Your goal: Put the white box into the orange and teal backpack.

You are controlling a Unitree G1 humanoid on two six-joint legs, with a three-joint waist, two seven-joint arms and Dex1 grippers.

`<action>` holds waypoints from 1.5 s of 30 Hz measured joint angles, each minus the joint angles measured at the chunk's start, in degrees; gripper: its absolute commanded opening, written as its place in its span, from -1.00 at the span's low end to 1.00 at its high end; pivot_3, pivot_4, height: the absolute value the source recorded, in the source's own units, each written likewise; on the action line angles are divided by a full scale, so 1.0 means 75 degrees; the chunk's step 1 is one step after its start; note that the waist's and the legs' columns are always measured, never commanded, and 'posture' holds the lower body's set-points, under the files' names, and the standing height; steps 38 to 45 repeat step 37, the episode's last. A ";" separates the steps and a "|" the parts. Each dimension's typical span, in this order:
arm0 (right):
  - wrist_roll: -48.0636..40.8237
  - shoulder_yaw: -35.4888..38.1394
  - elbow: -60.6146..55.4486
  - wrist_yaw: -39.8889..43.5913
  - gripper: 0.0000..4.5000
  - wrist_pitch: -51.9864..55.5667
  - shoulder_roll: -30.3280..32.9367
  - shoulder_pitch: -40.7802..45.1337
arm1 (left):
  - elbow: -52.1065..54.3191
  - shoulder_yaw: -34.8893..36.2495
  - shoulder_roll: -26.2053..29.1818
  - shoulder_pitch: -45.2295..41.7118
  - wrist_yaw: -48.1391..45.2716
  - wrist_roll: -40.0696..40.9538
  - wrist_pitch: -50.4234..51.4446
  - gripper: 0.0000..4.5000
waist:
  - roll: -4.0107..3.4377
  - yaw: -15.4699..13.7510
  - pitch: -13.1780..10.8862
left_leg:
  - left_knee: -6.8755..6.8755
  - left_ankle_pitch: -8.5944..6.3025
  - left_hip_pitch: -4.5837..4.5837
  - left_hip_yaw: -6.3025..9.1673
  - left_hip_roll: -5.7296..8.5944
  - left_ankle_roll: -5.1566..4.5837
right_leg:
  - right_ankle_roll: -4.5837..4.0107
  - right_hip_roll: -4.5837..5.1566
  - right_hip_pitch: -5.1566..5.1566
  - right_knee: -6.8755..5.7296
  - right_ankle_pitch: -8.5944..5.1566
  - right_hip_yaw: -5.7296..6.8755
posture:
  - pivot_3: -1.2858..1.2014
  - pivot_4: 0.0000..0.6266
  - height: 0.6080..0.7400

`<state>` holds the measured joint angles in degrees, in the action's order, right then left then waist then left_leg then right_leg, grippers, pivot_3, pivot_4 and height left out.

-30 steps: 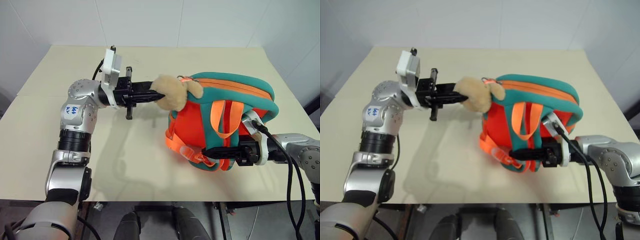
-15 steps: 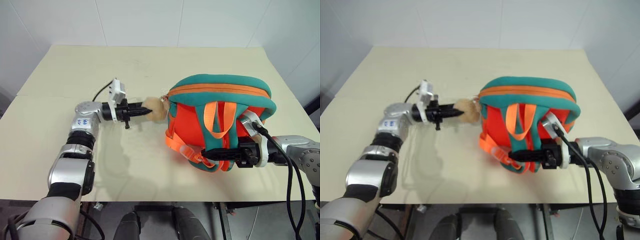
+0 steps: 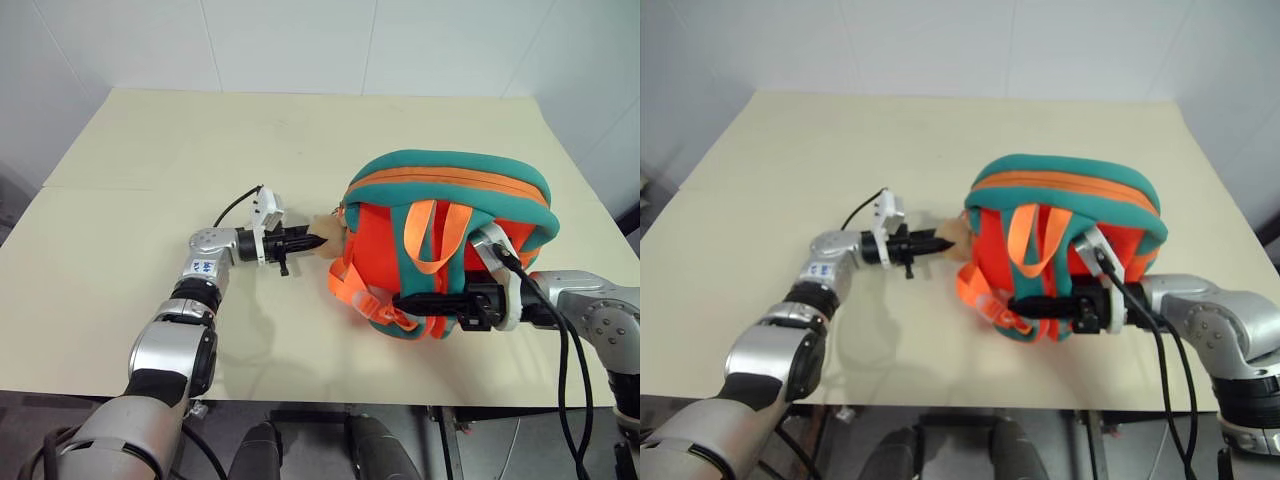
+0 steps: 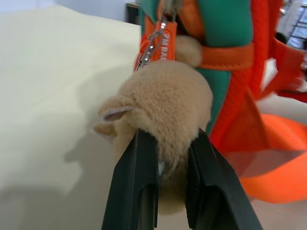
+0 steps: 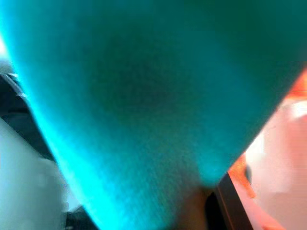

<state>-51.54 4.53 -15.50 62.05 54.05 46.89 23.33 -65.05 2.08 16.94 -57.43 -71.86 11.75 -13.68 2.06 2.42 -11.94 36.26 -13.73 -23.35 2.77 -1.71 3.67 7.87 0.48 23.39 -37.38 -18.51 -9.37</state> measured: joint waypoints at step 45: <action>0.2650 0.2999 0.0424 0.0623 1.00 -0.4302 0.0911 -0.3276 | 0.8310 0.1542 0.3171 0.5671 -0.0266 0.2333 0.3379 0.99 | 0.0000 0.0128 0.0000 | -0.0016 0.0006 0.0027 -0.0026 -0.0007 -0.0003 | -0.0036 0.0010 -0.0037 0.0059 -0.0020 -0.0021 | 0.03 -0.52 1.00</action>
